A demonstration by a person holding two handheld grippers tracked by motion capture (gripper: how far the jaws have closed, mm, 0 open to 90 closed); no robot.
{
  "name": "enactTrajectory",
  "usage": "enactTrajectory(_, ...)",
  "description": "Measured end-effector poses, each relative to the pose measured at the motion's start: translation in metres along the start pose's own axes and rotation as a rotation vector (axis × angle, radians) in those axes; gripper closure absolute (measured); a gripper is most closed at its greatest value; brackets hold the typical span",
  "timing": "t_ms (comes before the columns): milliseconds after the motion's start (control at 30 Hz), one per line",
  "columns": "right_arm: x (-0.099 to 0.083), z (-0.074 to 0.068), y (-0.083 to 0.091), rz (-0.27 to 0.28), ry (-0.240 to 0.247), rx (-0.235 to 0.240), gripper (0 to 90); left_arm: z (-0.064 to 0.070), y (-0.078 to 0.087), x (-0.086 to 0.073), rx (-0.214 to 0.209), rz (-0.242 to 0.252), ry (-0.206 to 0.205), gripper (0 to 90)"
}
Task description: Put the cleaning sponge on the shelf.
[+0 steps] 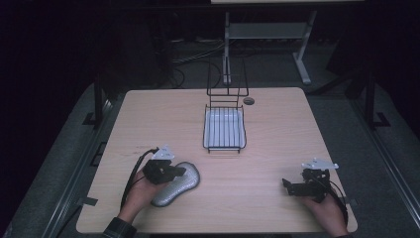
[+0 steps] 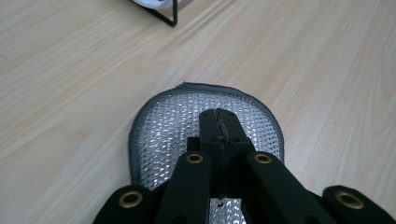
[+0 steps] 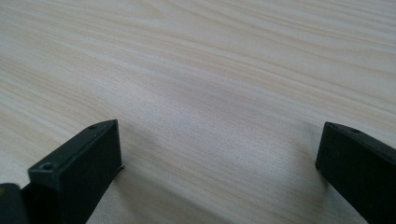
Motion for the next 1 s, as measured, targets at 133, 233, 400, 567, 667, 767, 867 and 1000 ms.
enactTrajectory(133, 0.0, 0.0, 0.0, 0.0, -0.001, 0.0, 0.0, -0.005, 0.012, -0.004, 0.017, 0.028, 0.032, 85.0)
enactTrajectory(233, 0.0, 0.0, 0.0, 0.0, 0.0, 0.0, 0.0, -0.011, 0.019, -0.009, 0.029, 0.033, 0.05, 79.1)
enactTrajectory(400, 0.0, 0.0, 0.0, 0.0, 0.0, 0.0, 0.0, -0.019, 0.028, -0.016, 0.035, 0.049, 0.099, 64.6)
enactTrajectory(567, 0.0, 0.0, 0.0, 0.0, -0.001, 0.0, 0.0, -0.024, 0.032, -0.023, 0.041, 0.053, 0.123, 49.6)
enactTrajectory(667, 0.0, 0.0, 0.0, 0.0, -0.001, 0.0, 0.0, -0.025, 0.032, -0.026, 0.04, 0.055, 0.13, 42.3)
enactTrajectory(767, 0.0, 0.0, 0.0, 0.0, -0.001, 0.0, 0.0, -0.024, 0.028, -0.028, 0.033, 0.044, 0.13, 36.0)
enactTrajectory(867, 0.0, 0.0, 0.0, 0.0, 0.0, 0.0, 0.0, -0.022, 0.025, -0.03, 0.019, 0.03, 0.129, 32.2)
enactTrajectory(1000, 0.0, 0.0, 0.0, 0.0, 0.0, 0.0, 0.0, -0.021, 0.022, -0.032, 0.017, 0.014, 0.119, 27.1)
Point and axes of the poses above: each handheld gripper's, and its own axes: y roughly backward along the jaws, x roughly out of its top, z roughly to its right, the point moved 5 cm from there along -y, roughly forward along the jaws, and after that the axes turned 7 degrees about -x, right-handed, at the moved point
